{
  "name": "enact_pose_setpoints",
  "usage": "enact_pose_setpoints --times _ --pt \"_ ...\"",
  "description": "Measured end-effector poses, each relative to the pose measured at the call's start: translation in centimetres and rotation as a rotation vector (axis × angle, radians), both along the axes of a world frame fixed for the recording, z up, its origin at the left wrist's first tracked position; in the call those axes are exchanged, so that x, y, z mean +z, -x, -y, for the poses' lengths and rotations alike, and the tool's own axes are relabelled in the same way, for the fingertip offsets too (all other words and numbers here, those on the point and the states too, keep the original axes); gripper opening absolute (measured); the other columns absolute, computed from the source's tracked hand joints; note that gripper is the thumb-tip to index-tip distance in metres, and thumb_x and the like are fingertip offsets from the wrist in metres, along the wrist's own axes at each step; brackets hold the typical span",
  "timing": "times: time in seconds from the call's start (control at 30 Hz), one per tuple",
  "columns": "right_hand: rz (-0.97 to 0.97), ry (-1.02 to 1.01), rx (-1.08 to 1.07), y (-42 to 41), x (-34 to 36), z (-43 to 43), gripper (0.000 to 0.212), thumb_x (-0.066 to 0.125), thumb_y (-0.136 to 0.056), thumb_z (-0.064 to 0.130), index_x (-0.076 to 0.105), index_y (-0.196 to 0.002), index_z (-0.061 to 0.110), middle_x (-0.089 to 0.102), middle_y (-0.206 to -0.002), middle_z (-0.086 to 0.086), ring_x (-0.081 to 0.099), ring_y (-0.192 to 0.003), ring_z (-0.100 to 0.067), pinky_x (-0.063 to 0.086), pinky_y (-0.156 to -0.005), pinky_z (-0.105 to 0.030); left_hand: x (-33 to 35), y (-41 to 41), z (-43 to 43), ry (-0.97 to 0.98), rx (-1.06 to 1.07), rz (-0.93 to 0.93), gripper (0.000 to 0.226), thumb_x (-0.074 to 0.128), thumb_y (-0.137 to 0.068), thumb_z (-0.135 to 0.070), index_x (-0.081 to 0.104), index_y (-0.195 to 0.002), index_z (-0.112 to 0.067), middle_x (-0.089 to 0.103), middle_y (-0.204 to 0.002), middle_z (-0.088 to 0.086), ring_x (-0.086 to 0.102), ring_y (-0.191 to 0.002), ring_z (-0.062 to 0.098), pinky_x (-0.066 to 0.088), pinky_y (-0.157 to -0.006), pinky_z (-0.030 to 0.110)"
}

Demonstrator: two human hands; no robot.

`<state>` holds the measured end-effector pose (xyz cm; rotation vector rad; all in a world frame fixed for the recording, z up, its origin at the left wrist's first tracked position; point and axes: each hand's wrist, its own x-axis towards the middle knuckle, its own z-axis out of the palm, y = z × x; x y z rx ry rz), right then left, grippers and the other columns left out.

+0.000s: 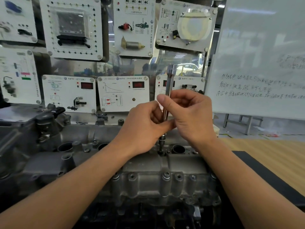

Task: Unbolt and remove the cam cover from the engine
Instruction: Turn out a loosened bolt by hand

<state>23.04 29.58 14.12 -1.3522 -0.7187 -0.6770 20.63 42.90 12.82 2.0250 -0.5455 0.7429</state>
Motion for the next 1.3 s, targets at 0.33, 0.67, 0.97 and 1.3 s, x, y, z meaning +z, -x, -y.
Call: enact_pose_setpoints --times 0.33,0.67,0.97,1.3 --pt "-0.125 0.14 0.1 0.5 0.0 0.0 0.027 0.051 -0.102 0.017 0.07 -0.1 -0.001 0.072 -0.091 -0.009 0.067 -0.078 -0.01 0.053 -0.067 -0.018 -0.2 0.3 -0.4 -0.001 -0.104 -0.056 0.01 0.064 -0.096 -0.016 0.073 -0.099 -0.014 0.077 -0.082 -0.003 0.073 -0.077 0.01 0.056 -0.074 0.033" --pt "0.022 0.175 -0.03 -0.1 -0.2 0.1 0.008 0.07 -0.091 0.011 0.072 -0.084 0.009 0.07 -0.072 0.003 0.067 -0.072 -0.012 0.056 -0.07 -0.026 -0.1 0.1 -0.2 0.061 0.005 -0.015 0.02 0.074 -0.082 -0.032 0.064 -0.079 -0.015 0.068 -0.067 0.006 0.064 -0.065 0.027 0.053 -0.062 0.044" --pt "-0.073 0.193 0.065 0.5 -0.1 -0.1 0.015 0.061 -0.097 0.015 0.067 -0.089 0.003 0.062 -0.075 -0.007 0.059 -0.07 -0.015 0.05 -0.062 -0.023 -0.1 0.8 -0.4 -0.019 -0.128 -0.051 0.02 0.059 -0.098 -0.013 0.072 -0.109 -0.024 0.078 -0.092 -0.011 0.072 -0.087 0.002 0.055 -0.082 0.025" --pt "0.052 0.22 0.002 0.3 -0.4 0.2 0.009 0.068 -0.092 0.01 0.069 -0.083 0.008 0.066 -0.069 0.01 0.062 -0.067 0.0 0.048 -0.067 -0.013 -0.1 0.9 -0.3 0.056 -0.01 -0.086 0.023 0.071 -0.079 -0.037 0.067 -0.084 -0.015 0.069 -0.072 0.004 0.067 -0.069 0.024 0.055 -0.07 0.049"
